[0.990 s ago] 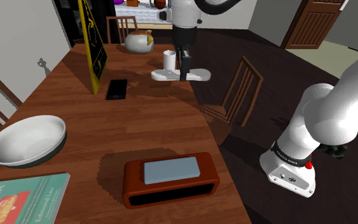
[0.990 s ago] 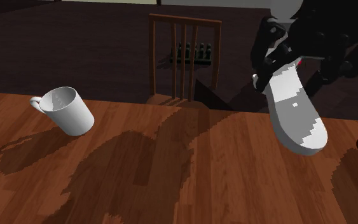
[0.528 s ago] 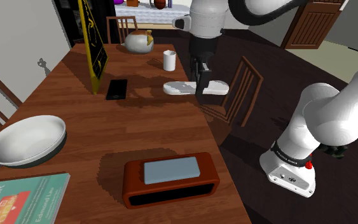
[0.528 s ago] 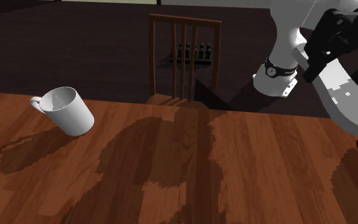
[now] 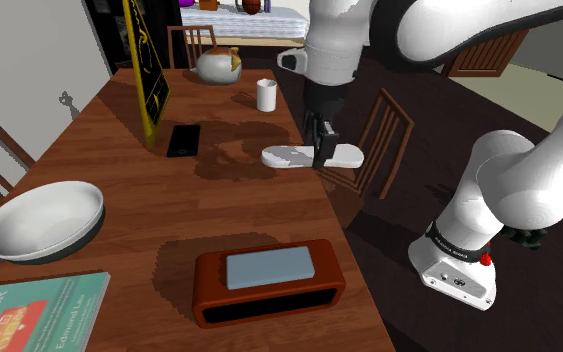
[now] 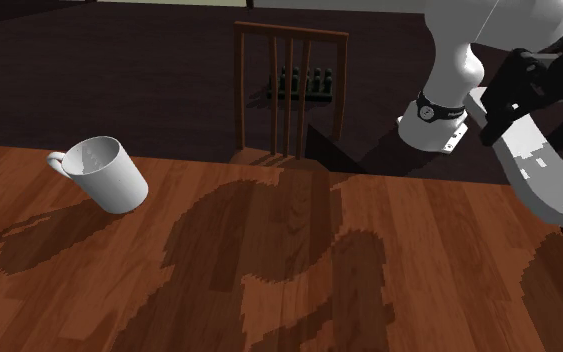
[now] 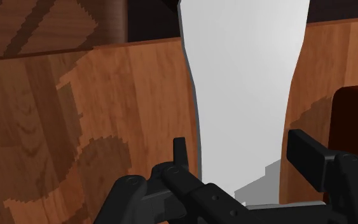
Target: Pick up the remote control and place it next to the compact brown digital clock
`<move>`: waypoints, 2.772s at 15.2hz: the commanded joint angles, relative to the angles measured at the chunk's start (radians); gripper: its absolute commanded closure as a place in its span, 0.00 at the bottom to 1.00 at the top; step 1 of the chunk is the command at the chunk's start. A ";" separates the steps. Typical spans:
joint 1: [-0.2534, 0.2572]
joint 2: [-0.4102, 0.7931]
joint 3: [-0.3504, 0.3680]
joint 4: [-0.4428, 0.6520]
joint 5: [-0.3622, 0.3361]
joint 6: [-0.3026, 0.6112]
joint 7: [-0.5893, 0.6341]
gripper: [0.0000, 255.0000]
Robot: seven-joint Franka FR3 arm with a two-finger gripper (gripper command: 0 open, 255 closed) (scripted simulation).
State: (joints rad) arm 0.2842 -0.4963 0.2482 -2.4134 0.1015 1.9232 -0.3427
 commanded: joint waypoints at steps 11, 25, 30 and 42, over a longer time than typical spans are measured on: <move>0.002 0.051 0.020 -0.124 0.006 0.175 0.007 1.00; -0.004 0.166 0.046 -0.232 -0.002 0.397 0.023 1.00; -0.005 0.174 0.048 -0.236 -0.004 0.409 0.025 1.00; -0.001 0.125 0.039 -0.203 0.003 0.327 0.018 0.00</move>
State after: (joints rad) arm 0.2804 -0.3566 0.2873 -2.6310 0.1018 2.2818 -0.3267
